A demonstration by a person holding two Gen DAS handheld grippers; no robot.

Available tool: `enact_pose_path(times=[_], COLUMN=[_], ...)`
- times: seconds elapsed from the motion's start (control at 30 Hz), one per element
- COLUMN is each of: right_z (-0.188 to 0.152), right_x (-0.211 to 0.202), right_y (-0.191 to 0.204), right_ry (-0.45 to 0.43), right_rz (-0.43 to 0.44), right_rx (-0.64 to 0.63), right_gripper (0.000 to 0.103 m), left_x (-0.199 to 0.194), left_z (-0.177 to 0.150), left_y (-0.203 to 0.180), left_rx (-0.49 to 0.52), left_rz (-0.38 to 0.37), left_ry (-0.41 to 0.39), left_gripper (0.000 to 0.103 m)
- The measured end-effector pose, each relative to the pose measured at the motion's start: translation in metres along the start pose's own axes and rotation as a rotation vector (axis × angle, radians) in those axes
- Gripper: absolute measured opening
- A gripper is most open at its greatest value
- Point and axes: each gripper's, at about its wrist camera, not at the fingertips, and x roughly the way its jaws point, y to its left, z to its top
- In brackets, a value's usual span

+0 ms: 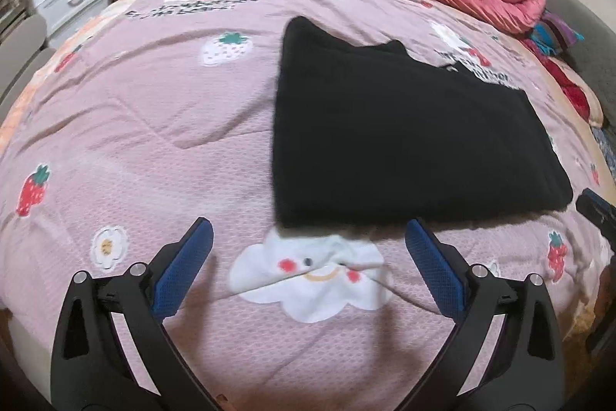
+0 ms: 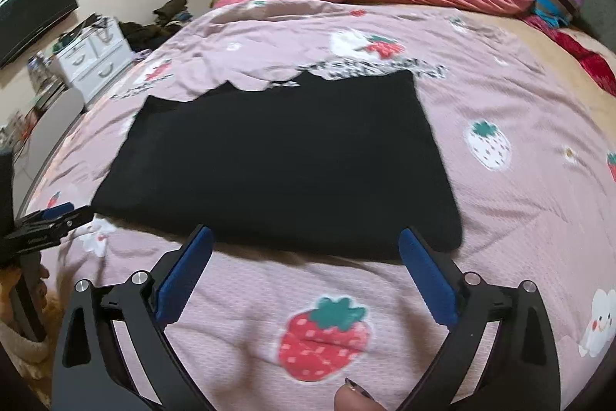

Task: Fold small clothes
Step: 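Grasp the black sweater's side edge with the right tool while the left tool approaches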

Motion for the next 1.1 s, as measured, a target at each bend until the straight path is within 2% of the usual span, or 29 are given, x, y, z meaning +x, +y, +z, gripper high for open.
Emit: enact_pose_path(times=[0.1,0.43,0.7,0.93,1.1], right_z=[0.004,0.012,0.013,0.011,0.009], right_x=[0.001,0.015,0.031,0.041,0.053], right_y=[0.019,0.087,0.134,0.159,0.178], right_ry=[-0.007,0.001,0.012,0.021,0.023], right_rz=[0.010,0.092,0.126,0.165,0.140], right_rx=[-0.043,-0.171,-0.267,-0.298,-0.364], right_gripper=[0.098,0.098,0.098,0.098,0.099], left_x=[-0.003,-0.013,-0.014,-0.010,-0.005], left_z=[0.002,0.014,0.028,0.037,0.046], left_y=[0.010,0.043,0.056,0.061,0.061], left_rx=[-0.024,-0.101,-0.106,-0.111,-0.103], left_rz=[0.030,0.063,0.108,0.120,0.125], left_ry=[-0.002,-0.025,-0.039,-0.041,-0.039], left_gripper=[0.094,0.094,0.094,0.094,0.094])
